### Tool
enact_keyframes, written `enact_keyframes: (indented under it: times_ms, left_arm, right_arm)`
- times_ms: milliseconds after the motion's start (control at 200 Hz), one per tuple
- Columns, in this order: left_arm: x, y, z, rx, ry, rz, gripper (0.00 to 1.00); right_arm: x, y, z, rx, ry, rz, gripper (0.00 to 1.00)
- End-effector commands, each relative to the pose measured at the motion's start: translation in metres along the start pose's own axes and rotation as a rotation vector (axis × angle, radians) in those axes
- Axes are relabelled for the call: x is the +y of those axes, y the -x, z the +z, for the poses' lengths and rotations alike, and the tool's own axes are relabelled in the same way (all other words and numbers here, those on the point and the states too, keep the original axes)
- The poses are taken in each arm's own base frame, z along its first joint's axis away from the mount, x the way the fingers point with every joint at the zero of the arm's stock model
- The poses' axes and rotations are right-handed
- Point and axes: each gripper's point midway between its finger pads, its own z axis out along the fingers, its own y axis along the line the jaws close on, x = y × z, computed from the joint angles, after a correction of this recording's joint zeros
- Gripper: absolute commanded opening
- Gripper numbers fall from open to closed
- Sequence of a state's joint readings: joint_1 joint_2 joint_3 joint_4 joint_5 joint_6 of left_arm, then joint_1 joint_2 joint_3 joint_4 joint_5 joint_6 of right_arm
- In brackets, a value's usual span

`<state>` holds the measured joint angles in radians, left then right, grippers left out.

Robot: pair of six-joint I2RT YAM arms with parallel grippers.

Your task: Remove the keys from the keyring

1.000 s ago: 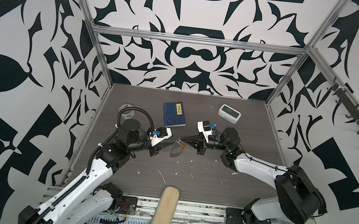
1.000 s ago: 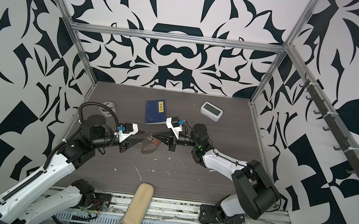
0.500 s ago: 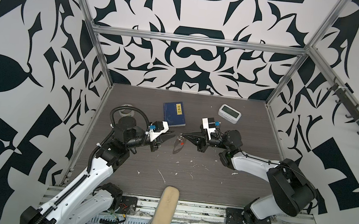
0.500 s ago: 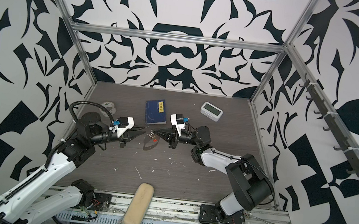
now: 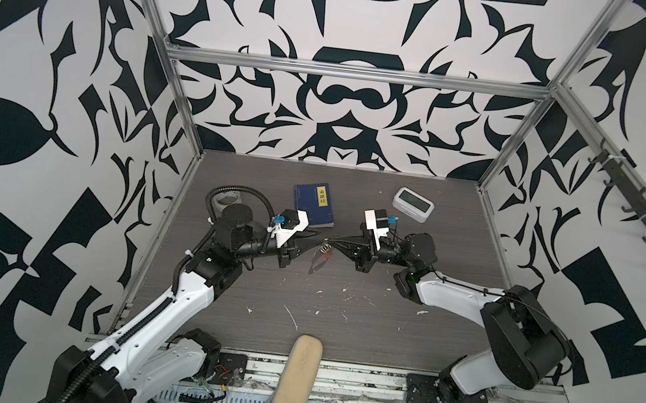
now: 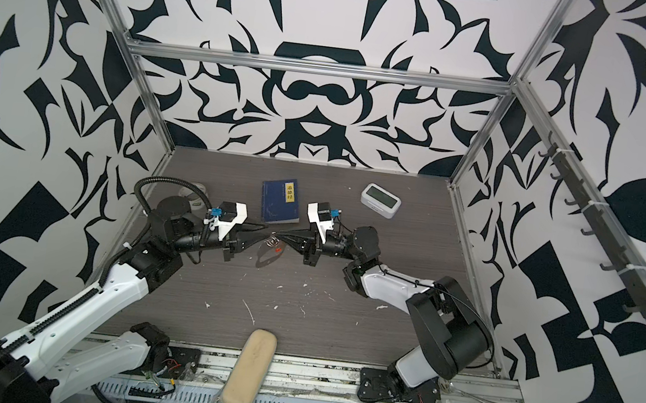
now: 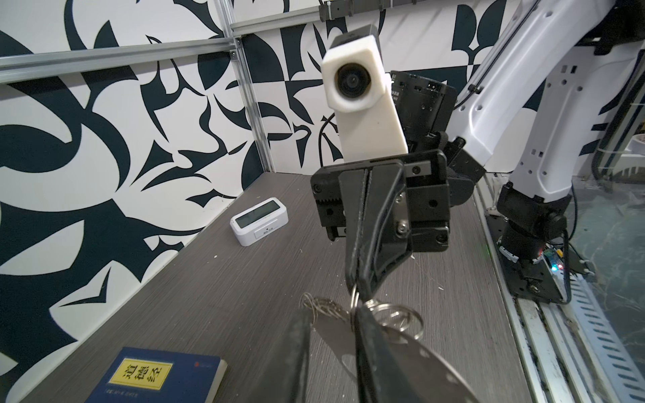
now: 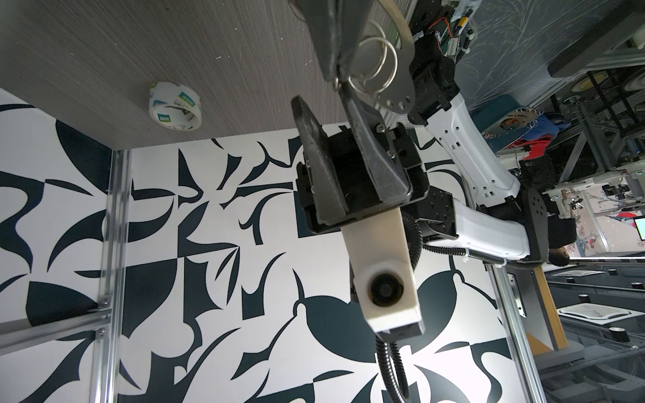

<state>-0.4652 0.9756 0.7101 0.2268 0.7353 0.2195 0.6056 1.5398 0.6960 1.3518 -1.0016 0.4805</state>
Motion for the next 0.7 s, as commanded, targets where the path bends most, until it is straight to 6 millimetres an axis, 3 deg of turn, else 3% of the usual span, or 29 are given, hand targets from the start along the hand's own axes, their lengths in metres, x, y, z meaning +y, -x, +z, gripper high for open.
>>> enact_keyframes:
  times_ms: [0, 420, 695]
  left_arm:
    - [-0.006, 0.005, 0.004, -0.035, -0.036, -0.011, 0.27]
    - [-0.007, 0.0, 0.007, -0.025, -0.027, -0.018, 0.24]
    - [-0.006, 0.004, 0.007, -0.035, -0.023, -0.011, 0.28]
  right_arm:
    - [0.013, 0.038, 0.004, -0.075, 0.036, -0.108, 0.0]
    - [0.014, 0.051, 0.004, -0.103, 0.022, -0.124, 0.0]
    - [0.013, 0.062, 0.005, -0.125, 0.011, -0.137, 0.0]
